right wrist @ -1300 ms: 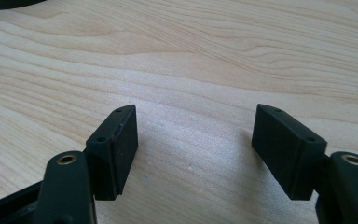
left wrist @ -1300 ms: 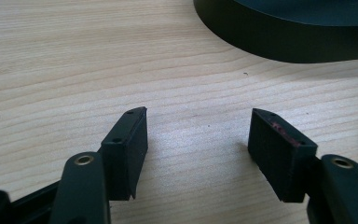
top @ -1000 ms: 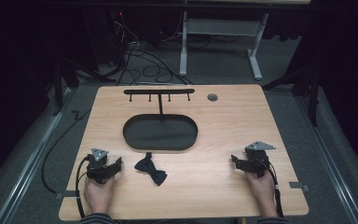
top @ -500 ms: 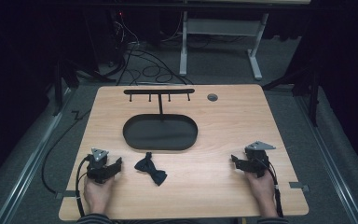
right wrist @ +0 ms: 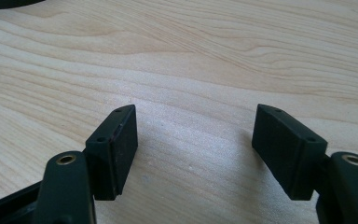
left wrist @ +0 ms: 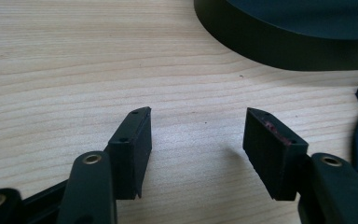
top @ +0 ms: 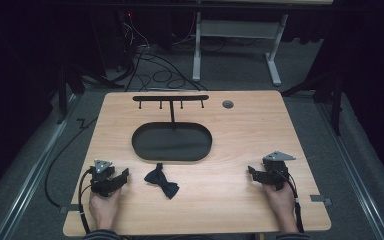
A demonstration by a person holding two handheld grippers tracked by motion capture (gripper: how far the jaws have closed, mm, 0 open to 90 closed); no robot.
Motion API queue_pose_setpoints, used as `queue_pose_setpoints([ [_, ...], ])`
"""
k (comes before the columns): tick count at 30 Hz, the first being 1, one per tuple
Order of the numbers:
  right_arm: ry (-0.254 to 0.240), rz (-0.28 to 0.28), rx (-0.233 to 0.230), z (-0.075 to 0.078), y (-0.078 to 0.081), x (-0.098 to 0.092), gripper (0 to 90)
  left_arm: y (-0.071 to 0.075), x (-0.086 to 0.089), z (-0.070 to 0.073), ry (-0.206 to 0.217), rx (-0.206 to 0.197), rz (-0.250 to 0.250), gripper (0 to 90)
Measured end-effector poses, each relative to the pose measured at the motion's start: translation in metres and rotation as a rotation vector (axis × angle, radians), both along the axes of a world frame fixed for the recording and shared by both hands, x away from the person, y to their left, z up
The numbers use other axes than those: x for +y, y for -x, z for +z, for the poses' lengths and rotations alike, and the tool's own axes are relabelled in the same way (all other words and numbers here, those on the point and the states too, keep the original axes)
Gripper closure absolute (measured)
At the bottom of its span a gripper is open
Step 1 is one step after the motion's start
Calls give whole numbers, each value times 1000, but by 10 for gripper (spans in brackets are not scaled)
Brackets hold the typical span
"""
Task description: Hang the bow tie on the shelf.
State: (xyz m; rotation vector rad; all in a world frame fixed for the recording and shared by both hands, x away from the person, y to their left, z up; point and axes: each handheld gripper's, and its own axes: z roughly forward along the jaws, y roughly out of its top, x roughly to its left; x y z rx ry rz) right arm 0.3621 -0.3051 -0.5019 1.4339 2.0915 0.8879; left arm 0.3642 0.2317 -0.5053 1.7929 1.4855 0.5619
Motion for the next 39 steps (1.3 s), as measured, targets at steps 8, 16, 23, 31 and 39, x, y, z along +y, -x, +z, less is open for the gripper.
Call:
queue_pose_setpoints([
  [8,0,0,0,0,0,0,326,8,-3,10,52,-26,-32,434],
  [16,0,2,-1,0,0,0,325,17,-18,25,57,-38,-118,436],
  [23,-1,1,0,0,0,0,325,19,-35,33,50,-52,-186,447],
  [31,-1,1,0,0,0,0,325,19,-49,36,28,-42,-250,488],
  [39,-1,1,1,0,0,0,325,17,-61,35,17,-33,-294,520],
])
